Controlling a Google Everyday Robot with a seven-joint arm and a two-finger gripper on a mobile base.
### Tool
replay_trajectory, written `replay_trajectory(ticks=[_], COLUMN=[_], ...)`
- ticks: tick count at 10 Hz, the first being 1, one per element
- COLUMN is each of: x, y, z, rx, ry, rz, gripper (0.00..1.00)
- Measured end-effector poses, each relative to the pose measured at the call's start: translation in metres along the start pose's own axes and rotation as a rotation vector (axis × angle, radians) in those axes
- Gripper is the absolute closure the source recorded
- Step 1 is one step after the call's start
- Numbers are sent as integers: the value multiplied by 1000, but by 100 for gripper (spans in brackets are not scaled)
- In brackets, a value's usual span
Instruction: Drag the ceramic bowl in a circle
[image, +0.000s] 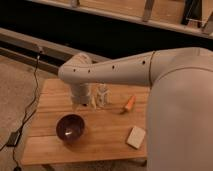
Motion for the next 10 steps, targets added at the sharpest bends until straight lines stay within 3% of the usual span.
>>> replay_trajectory(ticks=[5,10], x=[21,52], y=[9,11], z=[30,75], rx=[20,-49], ry=[-6,83], rz=[-167,-249], gripper=[35,35])
